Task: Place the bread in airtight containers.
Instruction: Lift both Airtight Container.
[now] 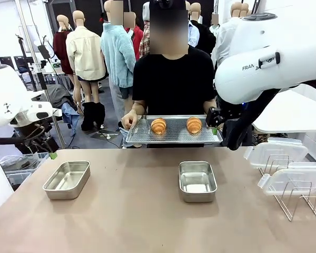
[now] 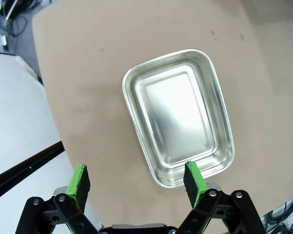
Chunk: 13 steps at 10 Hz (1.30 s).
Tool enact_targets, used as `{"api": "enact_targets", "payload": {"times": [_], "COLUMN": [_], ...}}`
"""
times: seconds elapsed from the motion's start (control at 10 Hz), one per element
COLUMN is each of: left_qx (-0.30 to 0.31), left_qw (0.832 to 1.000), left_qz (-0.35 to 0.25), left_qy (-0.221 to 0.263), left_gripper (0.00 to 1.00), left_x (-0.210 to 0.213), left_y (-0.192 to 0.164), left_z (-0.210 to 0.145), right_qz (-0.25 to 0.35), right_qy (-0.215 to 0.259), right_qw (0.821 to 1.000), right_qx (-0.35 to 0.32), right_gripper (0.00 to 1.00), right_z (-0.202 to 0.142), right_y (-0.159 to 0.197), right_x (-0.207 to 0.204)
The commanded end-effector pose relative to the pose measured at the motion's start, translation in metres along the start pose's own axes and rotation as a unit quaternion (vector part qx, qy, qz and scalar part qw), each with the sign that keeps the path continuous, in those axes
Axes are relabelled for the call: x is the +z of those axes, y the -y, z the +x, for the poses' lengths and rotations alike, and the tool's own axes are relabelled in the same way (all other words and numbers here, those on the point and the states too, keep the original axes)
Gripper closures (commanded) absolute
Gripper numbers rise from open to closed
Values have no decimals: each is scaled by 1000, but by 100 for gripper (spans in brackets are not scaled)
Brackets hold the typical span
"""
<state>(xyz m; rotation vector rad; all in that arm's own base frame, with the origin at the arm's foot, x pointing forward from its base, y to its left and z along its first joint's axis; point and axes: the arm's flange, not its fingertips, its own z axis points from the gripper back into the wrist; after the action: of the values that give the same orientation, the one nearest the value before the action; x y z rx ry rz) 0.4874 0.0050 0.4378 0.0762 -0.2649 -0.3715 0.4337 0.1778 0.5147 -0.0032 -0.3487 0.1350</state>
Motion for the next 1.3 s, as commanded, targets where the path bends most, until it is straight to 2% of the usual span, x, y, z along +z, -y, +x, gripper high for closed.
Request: {"api": "enact_targets", "payload": {"times": [0.0,0.3,0.5,0.9,1.2], "left_qx": [5,39,48,49,58], "left_qw": [999,995,994,992,990], "left_qz": [-41,-55,-49,-52,-61], "left_qy": [-24,-74,-88,-100,-114], "left_gripper": [0,0,0,0,0], "left_x": [-31,-70,-90,-107,-118], "left_y": [-5,-13,-16,-18,-20], "left_z": [25,41,48,51,48], "right_qz": [15,10,12,5,18], "right_qy": [-45,-83,-101,-111,-109], "right_qw": [999,996,995,993,993], "right_qx": [-4,1,-1,-28,-33], "right_gripper": [0,0,0,0,0], "right_z": [6,1,-5,-21,-22], "right_y": [-15,-49,-60,-42,-38], "right_x": [-43,-107,-145,-190,-201]}}
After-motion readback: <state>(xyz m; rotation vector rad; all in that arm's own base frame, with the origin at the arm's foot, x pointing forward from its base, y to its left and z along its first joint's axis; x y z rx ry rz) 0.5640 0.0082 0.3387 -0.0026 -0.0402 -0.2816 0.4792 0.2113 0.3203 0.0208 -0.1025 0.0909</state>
